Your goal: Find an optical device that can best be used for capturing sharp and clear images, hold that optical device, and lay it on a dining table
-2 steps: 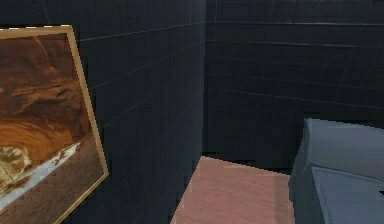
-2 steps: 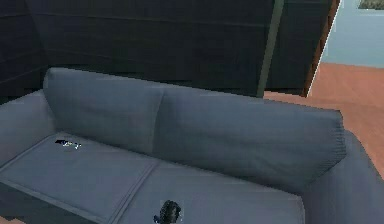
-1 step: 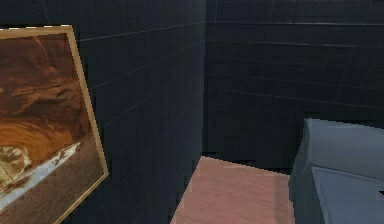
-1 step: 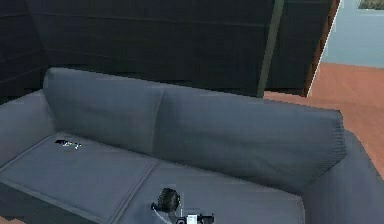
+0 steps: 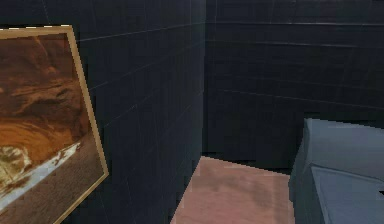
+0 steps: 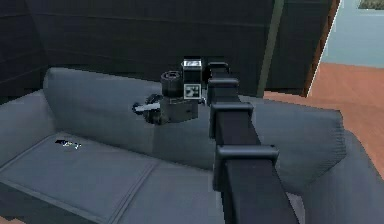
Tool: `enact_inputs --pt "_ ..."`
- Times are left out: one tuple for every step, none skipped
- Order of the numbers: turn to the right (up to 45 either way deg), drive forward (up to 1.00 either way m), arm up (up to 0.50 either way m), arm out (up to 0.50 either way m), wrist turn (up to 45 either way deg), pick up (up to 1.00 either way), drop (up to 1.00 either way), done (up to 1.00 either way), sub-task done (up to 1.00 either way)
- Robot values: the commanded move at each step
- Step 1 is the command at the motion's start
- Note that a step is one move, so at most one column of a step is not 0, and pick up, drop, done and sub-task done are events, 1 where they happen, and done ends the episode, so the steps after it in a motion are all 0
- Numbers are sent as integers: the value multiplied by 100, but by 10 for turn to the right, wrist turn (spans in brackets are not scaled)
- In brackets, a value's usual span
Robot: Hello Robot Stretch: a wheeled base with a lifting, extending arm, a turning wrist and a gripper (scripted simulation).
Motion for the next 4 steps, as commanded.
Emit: enact_inputs --pt "0 0 0 0 -450 0 0 0 0" --pt "0 0 0 0 -450 0 0 0 0" --pt "0 0 0 0 -150 0 0 0 0" --pt "0 0 0 -24 0 0 0 0 0"
